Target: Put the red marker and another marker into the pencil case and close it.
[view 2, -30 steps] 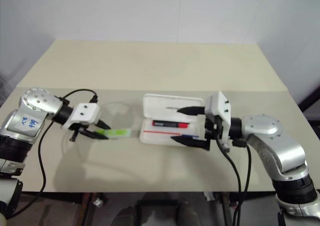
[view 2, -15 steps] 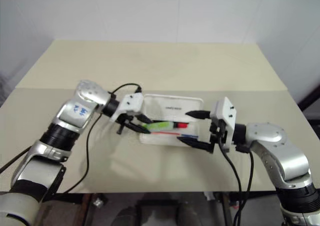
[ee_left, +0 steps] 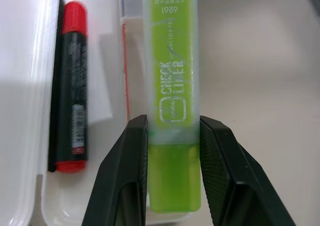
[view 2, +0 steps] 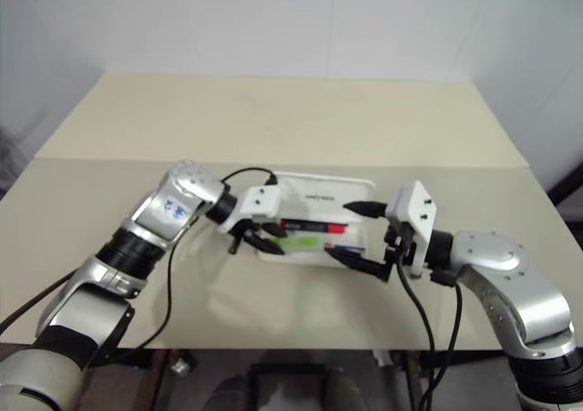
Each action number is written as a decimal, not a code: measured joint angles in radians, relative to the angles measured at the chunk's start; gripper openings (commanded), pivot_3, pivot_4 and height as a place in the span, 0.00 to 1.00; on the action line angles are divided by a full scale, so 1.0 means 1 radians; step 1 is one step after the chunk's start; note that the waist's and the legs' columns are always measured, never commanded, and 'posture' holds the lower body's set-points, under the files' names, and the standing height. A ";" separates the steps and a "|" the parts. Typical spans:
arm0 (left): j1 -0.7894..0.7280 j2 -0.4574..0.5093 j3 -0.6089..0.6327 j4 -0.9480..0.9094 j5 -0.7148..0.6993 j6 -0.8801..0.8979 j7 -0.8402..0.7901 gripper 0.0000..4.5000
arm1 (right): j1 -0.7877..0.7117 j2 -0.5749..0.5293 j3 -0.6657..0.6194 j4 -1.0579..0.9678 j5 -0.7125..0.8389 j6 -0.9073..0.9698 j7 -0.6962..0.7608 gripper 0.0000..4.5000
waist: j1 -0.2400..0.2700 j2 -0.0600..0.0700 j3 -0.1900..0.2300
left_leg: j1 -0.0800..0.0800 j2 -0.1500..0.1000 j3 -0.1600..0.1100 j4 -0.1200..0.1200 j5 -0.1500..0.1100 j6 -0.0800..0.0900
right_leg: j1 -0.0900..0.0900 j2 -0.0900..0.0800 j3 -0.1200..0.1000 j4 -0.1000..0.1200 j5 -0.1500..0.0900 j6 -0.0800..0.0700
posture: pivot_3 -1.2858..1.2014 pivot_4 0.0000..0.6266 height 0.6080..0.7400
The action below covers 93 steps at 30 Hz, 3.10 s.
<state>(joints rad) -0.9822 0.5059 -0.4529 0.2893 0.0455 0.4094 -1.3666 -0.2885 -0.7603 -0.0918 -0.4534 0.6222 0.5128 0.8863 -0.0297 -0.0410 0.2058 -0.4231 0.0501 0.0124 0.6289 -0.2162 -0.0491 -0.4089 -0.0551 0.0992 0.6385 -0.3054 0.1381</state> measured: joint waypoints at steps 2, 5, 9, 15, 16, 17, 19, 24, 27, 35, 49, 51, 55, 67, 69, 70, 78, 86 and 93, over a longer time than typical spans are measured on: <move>-0.001 -0.011 -0.002 0.001 0.006 0.001 0.004 0.24 | 0.000 0.000 0.000 -0.001 0.001 0.000 -0.005 1.00 | 0.000 0.000 0.000 | 0.000 0.000 0.000 0.000 0.000 0.000 | 0.000 0.000 0.000 0.000 0.000 0.000 | 0.52 0.24 1.00; -0.002 -0.019 -0.013 0.013 0.026 -0.005 0.018 0.40 | 0.000 0.000 0.000 -0.011 0.004 0.001 -0.007 1.00 | 0.000 0.000 0.000 | 0.000 0.000 0.000 0.000 0.000 0.000 | 0.000 0.000 0.000 0.000 0.000 0.000 | 0.52 0.24 1.00; -0.007 -0.025 -0.019 0.033 0.034 -0.007 0.016 0.68 | 0.003 0.000 -0.001 -0.013 0.005 0.004 -0.009 1.00 | 0.001 0.000 0.000 | 0.000 0.000 0.000 0.000 0.000 0.000 | 0.000 0.000 0.000 0.000 0.000 0.000 | 0.52 0.24 1.00; -0.016 -0.063 -0.006 0.032 0.015 -0.003 0.020 0.81 | 0.003 0.000 -0.001 -0.013 0.005 0.007 -0.014 1.00 | 0.002 0.000 0.000 | 0.000 0.000 0.000 0.000 0.000 0.000 | 0.000 0.000 0.000 -0.001 0.000 0.000 | 0.52 0.24 1.00; -0.017 -0.067 0.002 0.030 0.008 -0.002 0.019 0.81 | 0.003 0.001 -0.001 -0.013 0.005 0.007 -0.014 1.00 | 0.002 0.000 0.000 | 0.000 0.000 0.000 0.000 0.000 0.000 | 0.000 0.000 0.000 -0.001 0.000 0.000 | 0.52 0.24 1.00; -0.022 -0.068 0.005 0.030 0.001 -0.001 0.018 0.81 | 0.003 0.001 -0.001 -0.013 0.005 0.007 -0.014 1.00 | 0.002 0.000 0.000 | 0.000 0.000 0.000 0.000 0.000 0.000 | 0.000 0.000 0.000 -0.001 0.000 0.000 | 0.52 0.24 1.00; -0.033 -0.071 0.015 0.023 -0.006 0.001 0.017 0.81 | 0.003 0.004 -0.001 -0.011 0.004 0.007 -0.014 1.00 | 0.000 0.000 0.000 | 0.000 0.000 0.000 0.000 0.000 0.000 | 0.000 0.000 0.000 -0.001 0.000 0.000 | 0.52 0.24 1.00; -0.030 -0.072 0.060 -0.016 -0.057 -0.011 0.020 0.99 | 0.002 0.006 -0.001 -0.007 -0.012 0.014 -0.025 1.00 | 0.000 0.000 0.000 | 0.000 0.000 0.000 0.000 0.000 0.000 | 0.000 0.000 0.000 0.000 0.000 0.000 | 0.52 0.24 1.00; 0.016 -0.059 0.145 -0.071 -0.136 -0.082 0.009 0.99 | -0.030 0.002 -0.007 0.014 -0.018 0.087 -0.089 1.00 | -0.004 0.000 0.000 | 0.000 0.000 0.000 0.000 0.000 0.000 | 0.000 0.000 0.001 0.000 0.000 0.000 | 0.52 0.24 1.00; 0.119 0.066 0.276 -0.038 -0.240 -0.288 -0.086 0.99 | -0.050 -0.099 -0.072 0.002 0.013 0.324 -0.168 1.00 | 0.004 0.000 0.000 | 0.000 0.000 0.000 0.000 0.000 0.000 | 0.000 -0.001 0.000 -0.001 0.000 -0.001 | 0.52 0.24 1.00; 0.124 0.112 0.332 0.179 -0.253 -0.522 -0.092 0.99 | 0.006 0.069 -0.265 -0.206 0.013 0.986 -0.562 1.00 | 0.001 0.000 0.000 | 0.000 -0.001 0.001 -0.001 0.000 0.000 | -0.001 -0.002 0.000 -0.001 0.000 -0.001 | 0.52 0.24 1.00; 0.124 0.112 0.332 0.194 -0.253 -0.533 -0.091 0.99 | 0.021 0.083 -0.272 -0.220 -0.008 1.025 -0.594 1.00 | 0.001 0.000 0.000 | 0.000 -0.001 0.001 -0.001 0.000 0.000 | -0.001 -0.002 0.000 -0.001 0.000 -0.001 | 0.52 0.24 1.00; 0.123 0.113 0.332 0.200 -0.254 -0.549 -0.105 0.99 | 0.061 0.169 -0.286 -0.249 -0.055 1.081 -0.650 1.00 | 0.001 0.000 0.000 | 0.000 -0.001 0.001 -0.002 0.000 0.000 | -0.001 -0.002 0.000 -0.001 0.000 -0.001 | 0.52 0.24 1.00; 0.121 0.136 0.345 0.196 -0.258 -0.543 -0.118 1.00 | 0.119 0.237 -0.261 -0.220 -0.142 1.027 -0.682 0.85 | -0.001 0.000 0.000 | 0.000 -0.001 0.001 -0.002 0.000 0.000 | -0.001 -0.002 0.000 -0.001 0.000 -0.001 | 0.52 0.24 1.00; 0.121 0.137 0.356 0.188 -0.261 -0.537 -0.117 1.00 | 0.119 0.249 -0.251 -0.211 -0.142 1.003 -0.681 0.70 | -0.002 0.000 -0.001 | 0.000 -0.001 0.001 -0.002 0.000 0.000 | 0.000 -0.002 0.000 -0.002 0.000 -0.001 | 0.52 0.24 1.00; 0.121 0.139 0.358 0.185 -0.262 -0.534 -0.116 1.00 | 0.119 0.258 -0.247 -0.206 -0.149 0.990 -0.681 0.63 | -0.002 0.000 -0.001 | 0.000 -0.001 0.001 -0.001 0.000 0.000 | 0.000 -0.002 0.000 -0.002 0.000 -0.001 | 0.52 0.24 1.00; 0.123 0.143 0.367 0.157 -0.262 -0.525 -0.109 1.00 | 0.117 0.264 -0.219 -0.182 -0.153 0.936 -0.674 0.07 | -0.001 -0.001 -0.001 | 0.000 -0.001 0.001 0.000 0.000 0.001 | 0.001 -0.002 0.000 -0.003 0.001 -0.003 | 0.52 0.24 1.00; 0.133 0.145 0.371 0.150 -0.262 -0.533 -0.095 1.00 | 0.131 0.029 -0.089 -0.063 -0.184 0.685 -0.494 0.07 | -0.002 -0.002 -0.001 | 0.000 -0.001 0.004 -0.001 0.001 0.002 | 0.003 -0.003 0.001 -0.012 0.001 -0.010 | 0.52 0.24 1.00; 0.159 0.163 0.376 0.112 -0.264 -0.532 -0.079 1.00 | -0.003 -0.143 0.064 0.097 -0.242 0.329 -0.186 0.07 | -0.008 -0.002 -0.001 | 0.000 0.000 0.004 -0.003 0.001 0.003 | 0.001 -0.002 0.001 -0.012 0.007 0.001 | 0.52 0.24 1.00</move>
<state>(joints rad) -0.8233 0.6690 -0.0773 0.4008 -0.2184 -0.1229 -1.4459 -0.2913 -0.9037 -0.0276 -0.3562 0.3798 0.8415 0.7000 -0.0380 -0.0426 0.2044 -0.4235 0.0499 0.0167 0.6260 -0.2154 -0.0466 -0.4078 -0.0572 0.0998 0.6268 -0.2989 0.1388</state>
